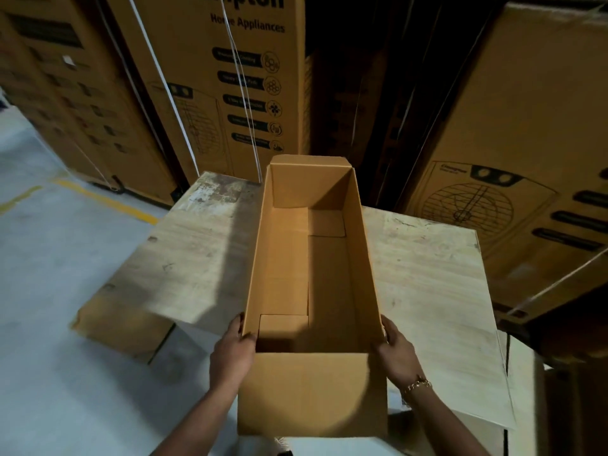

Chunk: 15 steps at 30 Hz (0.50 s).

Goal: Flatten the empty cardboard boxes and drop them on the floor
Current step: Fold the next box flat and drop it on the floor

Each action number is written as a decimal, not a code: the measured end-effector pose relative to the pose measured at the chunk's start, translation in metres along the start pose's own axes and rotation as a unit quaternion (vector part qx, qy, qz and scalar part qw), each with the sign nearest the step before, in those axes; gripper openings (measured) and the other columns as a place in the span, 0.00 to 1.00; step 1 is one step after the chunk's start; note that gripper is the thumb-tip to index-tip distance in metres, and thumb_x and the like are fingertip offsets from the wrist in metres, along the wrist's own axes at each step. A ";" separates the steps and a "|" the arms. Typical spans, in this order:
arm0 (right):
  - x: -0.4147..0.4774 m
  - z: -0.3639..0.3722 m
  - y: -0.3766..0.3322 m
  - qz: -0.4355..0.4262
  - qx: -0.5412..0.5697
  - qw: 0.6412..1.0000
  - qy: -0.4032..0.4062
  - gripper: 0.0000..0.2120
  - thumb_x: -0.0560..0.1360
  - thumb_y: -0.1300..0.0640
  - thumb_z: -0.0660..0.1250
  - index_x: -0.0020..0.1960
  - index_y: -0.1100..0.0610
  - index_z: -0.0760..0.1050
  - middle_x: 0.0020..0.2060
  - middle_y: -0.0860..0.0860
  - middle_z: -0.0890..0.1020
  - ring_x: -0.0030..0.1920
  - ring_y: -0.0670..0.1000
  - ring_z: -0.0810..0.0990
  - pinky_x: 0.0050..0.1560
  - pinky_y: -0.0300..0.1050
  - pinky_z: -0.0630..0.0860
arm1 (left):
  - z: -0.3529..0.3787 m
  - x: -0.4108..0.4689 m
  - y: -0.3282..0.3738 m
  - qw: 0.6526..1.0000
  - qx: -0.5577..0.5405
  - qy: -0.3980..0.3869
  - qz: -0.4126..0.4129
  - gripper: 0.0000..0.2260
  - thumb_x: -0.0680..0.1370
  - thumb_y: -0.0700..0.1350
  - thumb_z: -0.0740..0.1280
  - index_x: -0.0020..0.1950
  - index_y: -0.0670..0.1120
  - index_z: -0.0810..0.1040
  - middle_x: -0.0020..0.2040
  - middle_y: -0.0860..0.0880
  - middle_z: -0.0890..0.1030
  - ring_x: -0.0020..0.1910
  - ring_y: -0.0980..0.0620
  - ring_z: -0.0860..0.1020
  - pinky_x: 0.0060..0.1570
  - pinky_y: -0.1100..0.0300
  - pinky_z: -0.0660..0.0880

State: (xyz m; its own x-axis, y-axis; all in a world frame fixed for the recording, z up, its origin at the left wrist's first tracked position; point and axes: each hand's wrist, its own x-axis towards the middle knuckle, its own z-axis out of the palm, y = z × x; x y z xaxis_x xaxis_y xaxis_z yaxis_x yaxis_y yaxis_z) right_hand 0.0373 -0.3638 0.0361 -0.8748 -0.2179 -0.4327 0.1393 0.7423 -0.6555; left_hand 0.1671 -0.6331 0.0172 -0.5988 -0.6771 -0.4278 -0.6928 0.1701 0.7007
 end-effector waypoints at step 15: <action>-0.103 -0.100 -0.024 0.080 -0.139 0.959 0.233 0.24 0.80 0.51 0.62 0.75 0.42 0.62 0.33 0.48 0.77 0.30 0.49 0.77 0.25 0.41 0.73 | 0.071 -0.011 0.071 0.948 -0.190 -0.255 0.023 0.13 0.81 0.41 0.65 0.65 0.48 0.76 0.57 0.49 0.81 0.56 0.49 0.79 0.48 0.59 0.74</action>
State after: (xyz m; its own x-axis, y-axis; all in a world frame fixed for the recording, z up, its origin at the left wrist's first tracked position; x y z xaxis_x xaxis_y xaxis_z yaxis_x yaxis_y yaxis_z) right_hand 0.0776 -0.2961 0.1581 -0.9738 0.1723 -0.1485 0.2175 0.8966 -0.3858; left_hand 0.0960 -0.5625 0.0318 -0.8083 -0.2240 -0.5445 -0.5250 -0.1444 0.8387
